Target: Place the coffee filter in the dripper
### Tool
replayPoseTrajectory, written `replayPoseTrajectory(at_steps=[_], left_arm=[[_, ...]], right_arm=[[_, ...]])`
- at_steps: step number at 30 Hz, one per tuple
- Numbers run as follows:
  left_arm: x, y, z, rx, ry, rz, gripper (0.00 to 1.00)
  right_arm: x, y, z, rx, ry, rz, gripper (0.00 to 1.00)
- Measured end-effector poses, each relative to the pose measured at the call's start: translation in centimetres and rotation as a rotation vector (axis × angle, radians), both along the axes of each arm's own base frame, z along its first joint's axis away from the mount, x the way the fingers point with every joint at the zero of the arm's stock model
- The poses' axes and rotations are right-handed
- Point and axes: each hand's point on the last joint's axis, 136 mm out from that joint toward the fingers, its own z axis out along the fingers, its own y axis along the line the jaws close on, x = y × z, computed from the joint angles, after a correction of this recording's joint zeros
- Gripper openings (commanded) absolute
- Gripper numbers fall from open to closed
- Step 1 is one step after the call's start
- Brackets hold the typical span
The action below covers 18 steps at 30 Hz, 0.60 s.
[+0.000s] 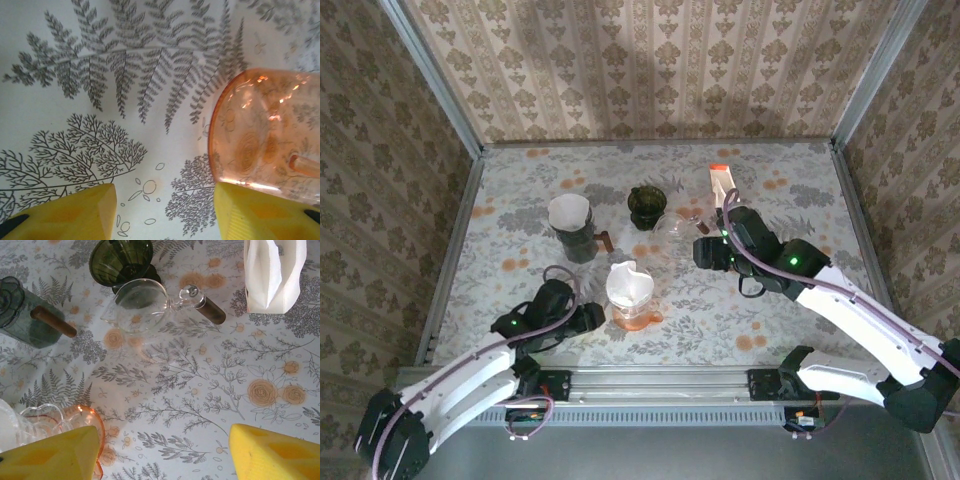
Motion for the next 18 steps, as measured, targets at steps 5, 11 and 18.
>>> replayPoseTrajectory(at_steps=[5, 11, 18], left_arm=[[-0.3, -0.7, -0.8, 0.020, 0.022, -0.032, 0.55], [0.3, -1.6, -1.0, 0.045, 0.039, -0.049, 0.55], [0.6, -2.1, -1.2, 0.073, 0.068, -0.055, 0.55]], right_arm=[[0.6, -0.5, 0.0, 0.015, 0.003, -0.009, 0.71], [2.0, -1.8, 0.4, 0.047, -0.007, -0.048, 0.71], [6.1, -1.6, -2.3, 0.090, 0.057, -0.049, 0.71]])
